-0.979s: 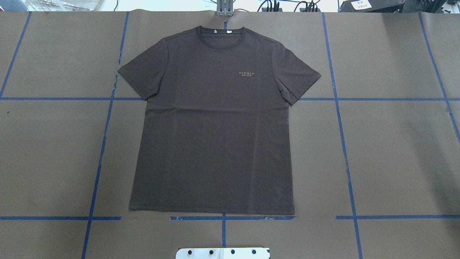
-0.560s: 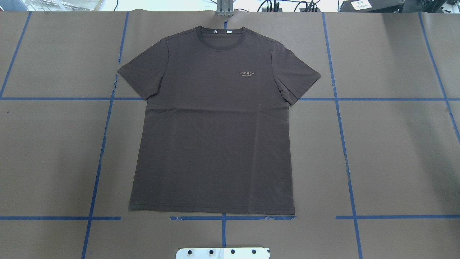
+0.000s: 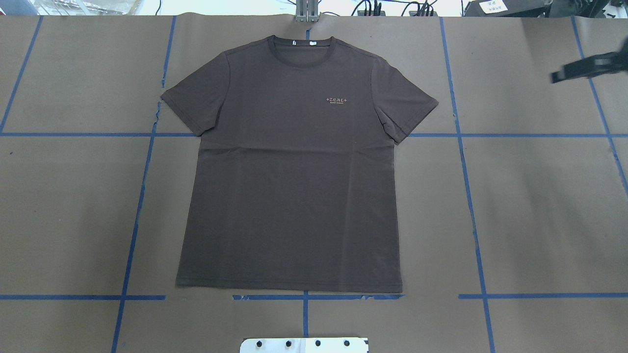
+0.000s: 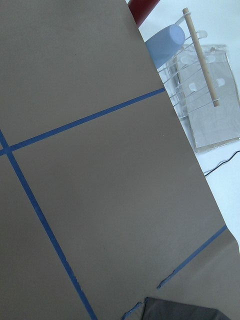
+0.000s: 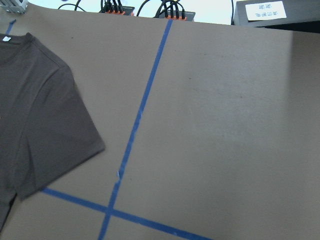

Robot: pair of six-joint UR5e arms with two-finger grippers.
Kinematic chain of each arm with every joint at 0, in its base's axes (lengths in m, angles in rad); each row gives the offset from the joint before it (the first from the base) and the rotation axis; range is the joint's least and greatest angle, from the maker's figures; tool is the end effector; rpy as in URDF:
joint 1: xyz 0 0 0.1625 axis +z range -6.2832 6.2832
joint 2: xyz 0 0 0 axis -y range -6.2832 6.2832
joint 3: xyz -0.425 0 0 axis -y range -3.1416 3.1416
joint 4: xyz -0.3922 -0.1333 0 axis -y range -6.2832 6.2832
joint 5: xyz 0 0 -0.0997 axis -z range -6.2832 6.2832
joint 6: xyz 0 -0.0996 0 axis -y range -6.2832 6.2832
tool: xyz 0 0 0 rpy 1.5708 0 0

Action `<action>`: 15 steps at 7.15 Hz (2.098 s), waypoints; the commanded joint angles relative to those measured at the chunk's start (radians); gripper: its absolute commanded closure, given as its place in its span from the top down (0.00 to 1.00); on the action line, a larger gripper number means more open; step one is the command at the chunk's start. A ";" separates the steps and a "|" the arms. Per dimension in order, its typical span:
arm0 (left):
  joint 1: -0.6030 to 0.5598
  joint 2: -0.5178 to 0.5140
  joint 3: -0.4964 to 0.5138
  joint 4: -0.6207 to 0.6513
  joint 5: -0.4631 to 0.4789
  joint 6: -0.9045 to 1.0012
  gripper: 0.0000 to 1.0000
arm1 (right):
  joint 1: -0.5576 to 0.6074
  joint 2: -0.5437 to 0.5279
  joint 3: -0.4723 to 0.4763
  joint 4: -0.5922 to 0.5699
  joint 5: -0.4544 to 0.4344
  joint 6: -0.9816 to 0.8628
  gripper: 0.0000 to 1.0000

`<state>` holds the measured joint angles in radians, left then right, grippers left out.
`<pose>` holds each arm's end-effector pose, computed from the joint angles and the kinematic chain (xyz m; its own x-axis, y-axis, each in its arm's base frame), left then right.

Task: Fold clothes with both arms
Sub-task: 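Move the right gripper down to the sleeve nearest it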

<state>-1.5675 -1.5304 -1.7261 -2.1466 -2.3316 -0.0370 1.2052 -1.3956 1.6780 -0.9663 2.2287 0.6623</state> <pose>-0.0630 -0.4955 0.5343 0.7224 0.4128 -0.5547 0.0242 0.7866 0.6170 -0.1379 -0.5627 0.4442 0.5880 -0.2093 0.7813 -0.1721 0.9115 0.3737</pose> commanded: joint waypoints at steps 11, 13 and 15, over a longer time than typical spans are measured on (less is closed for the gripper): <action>0.000 0.013 0.008 -0.029 0.000 0.003 1.00 | -0.381 0.325 -0.440 0.162 -0.497 0.301 0.65; 0.000 0.013 0.008 -0.029 0.000 0.005 1.00 | -0.381 0.326 -0.451 0.162 -0.498 0.298 0.64; 0.000 0.013 0.010 -0.029 0.000 0.005 1.00 | -0.383 0.329 -0.469 0.164 -0.504 0.298 0.63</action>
<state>-1.5677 -1.5171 -1.7173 -2.1752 -2.3316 -0.0323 0.8232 -1.0678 1.2191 -0.8028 1.7278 0.9608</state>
